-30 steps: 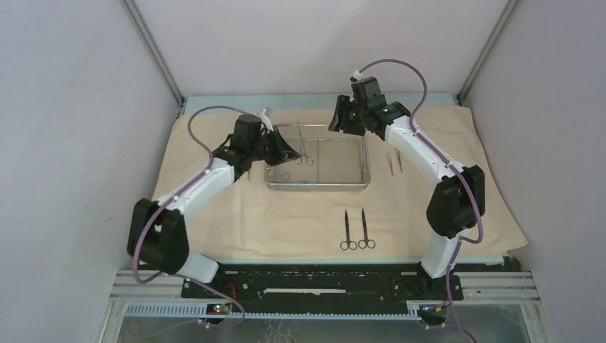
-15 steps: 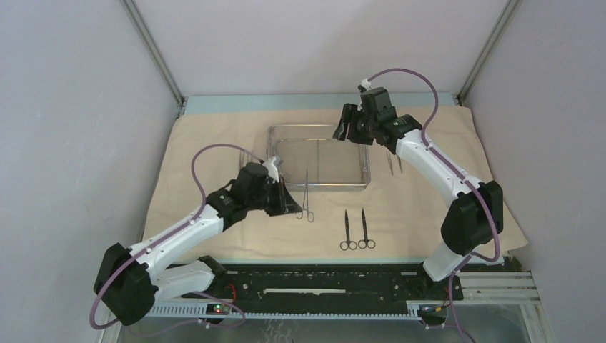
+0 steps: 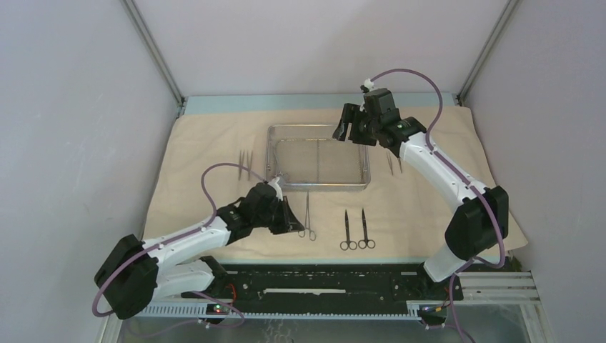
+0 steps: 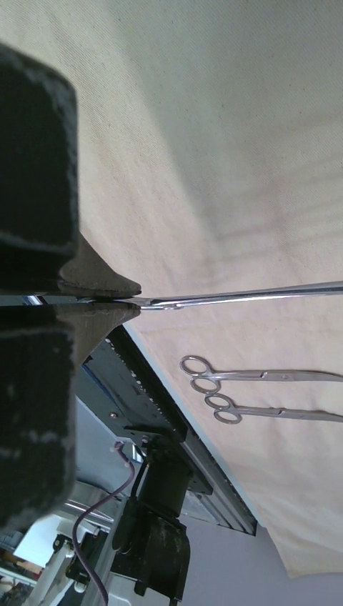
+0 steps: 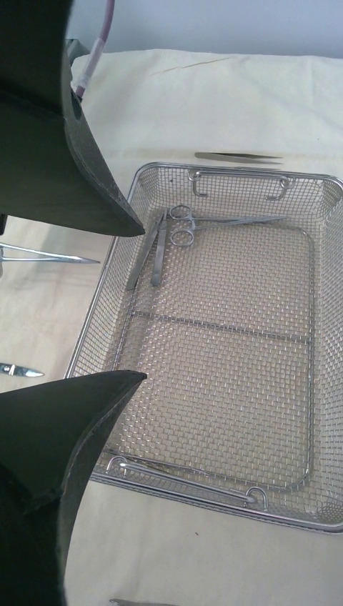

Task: Open and lay out the surgical kit
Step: Place the medical item in the surgical kit.

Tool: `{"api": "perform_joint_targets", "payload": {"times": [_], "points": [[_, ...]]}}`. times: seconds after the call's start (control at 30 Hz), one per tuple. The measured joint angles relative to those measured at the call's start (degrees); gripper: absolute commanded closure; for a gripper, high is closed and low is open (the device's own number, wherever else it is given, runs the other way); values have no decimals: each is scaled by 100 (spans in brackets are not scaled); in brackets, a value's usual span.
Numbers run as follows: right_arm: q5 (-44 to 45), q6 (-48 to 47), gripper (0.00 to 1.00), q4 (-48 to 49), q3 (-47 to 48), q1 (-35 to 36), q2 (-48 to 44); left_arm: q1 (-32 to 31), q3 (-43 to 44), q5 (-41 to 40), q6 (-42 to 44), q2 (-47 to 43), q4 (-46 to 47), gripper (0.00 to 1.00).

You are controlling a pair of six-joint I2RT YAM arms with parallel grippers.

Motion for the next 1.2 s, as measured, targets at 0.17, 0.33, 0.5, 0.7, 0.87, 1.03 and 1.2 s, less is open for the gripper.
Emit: {"api": "perform_joint_targets", "payload": {"times": [0.17, 0.33, 0.5, 0.7, 0.87, 1.03, 1.2], "points": [[2, 0, 23, 7, -2, 0, -39, 0, -107, 7, -133, 205, 308, 100], [7, 0, 23, 17, -20, 0, -42, 0, -229, 35, -251, 214, 492, 100], [17, 0, 23, 26, -20, 4, -42, -2, -350, 59, -354, 214, 551, 100], [17, 2, 23, 33, -28, 9, -42, 0, -396, 87, -391, 223, 544, 100], [17, 2, 22, 33, -28, 9, -42, 0, -396, 87, -428, 269, 533, 98], [17, 2, 22, 35, -28, 9, -39, 0, -396, 85, -442, 297, 494, 97], [15, 2, 22, 57, -31, 9, -42, 0, -396, 85, -481, 354, 466, 94]]}}
